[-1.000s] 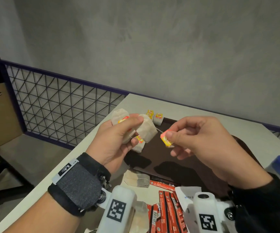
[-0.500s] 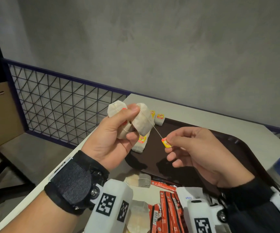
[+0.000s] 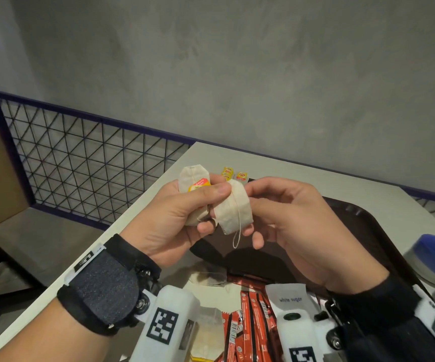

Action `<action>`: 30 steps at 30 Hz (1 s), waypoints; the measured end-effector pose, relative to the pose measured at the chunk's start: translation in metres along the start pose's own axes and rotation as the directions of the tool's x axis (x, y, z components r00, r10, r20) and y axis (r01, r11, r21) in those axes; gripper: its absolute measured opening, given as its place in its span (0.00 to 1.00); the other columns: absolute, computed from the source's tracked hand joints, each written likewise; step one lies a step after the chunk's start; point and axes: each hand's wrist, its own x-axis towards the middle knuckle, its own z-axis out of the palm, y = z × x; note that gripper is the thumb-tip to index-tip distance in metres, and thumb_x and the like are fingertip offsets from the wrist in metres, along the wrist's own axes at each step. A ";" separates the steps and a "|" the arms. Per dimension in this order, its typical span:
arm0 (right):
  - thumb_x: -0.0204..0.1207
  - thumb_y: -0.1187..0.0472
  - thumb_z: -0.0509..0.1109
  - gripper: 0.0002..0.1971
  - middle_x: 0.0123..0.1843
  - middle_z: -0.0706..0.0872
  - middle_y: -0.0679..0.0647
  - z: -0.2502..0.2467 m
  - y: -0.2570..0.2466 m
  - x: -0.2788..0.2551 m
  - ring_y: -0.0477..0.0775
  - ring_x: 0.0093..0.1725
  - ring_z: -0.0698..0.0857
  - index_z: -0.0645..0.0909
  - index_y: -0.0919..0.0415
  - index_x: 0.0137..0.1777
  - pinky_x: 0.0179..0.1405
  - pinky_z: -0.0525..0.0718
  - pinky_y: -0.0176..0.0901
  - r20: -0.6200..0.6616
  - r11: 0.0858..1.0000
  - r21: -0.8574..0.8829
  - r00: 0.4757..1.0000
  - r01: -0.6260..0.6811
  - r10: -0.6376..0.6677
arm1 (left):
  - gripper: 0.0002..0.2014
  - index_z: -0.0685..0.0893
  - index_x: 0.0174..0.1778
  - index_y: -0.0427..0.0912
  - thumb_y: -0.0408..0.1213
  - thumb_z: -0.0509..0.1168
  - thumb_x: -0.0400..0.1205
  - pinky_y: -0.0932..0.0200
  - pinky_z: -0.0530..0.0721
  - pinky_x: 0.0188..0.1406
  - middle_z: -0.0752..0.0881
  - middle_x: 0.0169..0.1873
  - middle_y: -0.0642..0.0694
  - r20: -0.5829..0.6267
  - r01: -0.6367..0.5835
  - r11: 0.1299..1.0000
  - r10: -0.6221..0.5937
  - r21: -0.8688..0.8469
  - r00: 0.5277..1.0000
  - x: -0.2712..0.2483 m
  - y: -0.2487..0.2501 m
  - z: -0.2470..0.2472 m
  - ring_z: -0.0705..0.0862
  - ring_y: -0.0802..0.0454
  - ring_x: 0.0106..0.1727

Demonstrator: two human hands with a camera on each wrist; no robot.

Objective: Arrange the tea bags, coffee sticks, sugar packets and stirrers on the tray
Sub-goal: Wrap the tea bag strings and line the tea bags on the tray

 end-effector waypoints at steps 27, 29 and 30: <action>0.78 0.70 0.75 0.06 0.39 0.92 0.61 -0.005 -0.001 0.001 0.55 0.34 0.87 0.91 0.60 0.44 0.29 0.85 0.43 -0.176 0.951 -0.178 0.943 0.251 -0.282 | 0.10 0.88 0.40 0.42 0.36 0.80 0.67 0.67 0.73 0.17 0.83 0.31 0.47 -0.107 -0.014 0.988 0.031 0.156 0.994 0.005 -0.011 -0.003 0.77 0.56 0.27; 0.77 0.74 0.74 0.08 0.39 0.92 0.60 -0.007 -0.004 0.002 0.55 0.34 0.88 0.91 0.62 0.44 0.30 0.86 0.41 -0.201 0.950 -0.170 0.935 0.261 -0.293 | 0.12 0.86 0.42 0.40 0.34 0.81 0.68 0.67 0.73 0.16 0.83 0.31 0.46 -0.107 -0.002 0.989 0.018 0.145 0.994 0.005 -0.009 -0.003 0.77 0.56 0.26; 0.77 0.75 0.73 0.08 0.38 0.92 0.61 -0.009 -0.005 0.003 0.55 0.33 0.89 0.91 0.63 0.45 0.30 0.86 0.41 -0.211 0.951 -0.159 0.932 0.265 -0.295 | 0.11 0.86 0.41 0.40 0.33 0.81 0.69 0.67 0.72 0.16 0.83 0.30 0.46 -0.094 0.003 0.988 0.011 0.154 0.995 0.004 -0.008 -0.003 0.77 0.56 0.25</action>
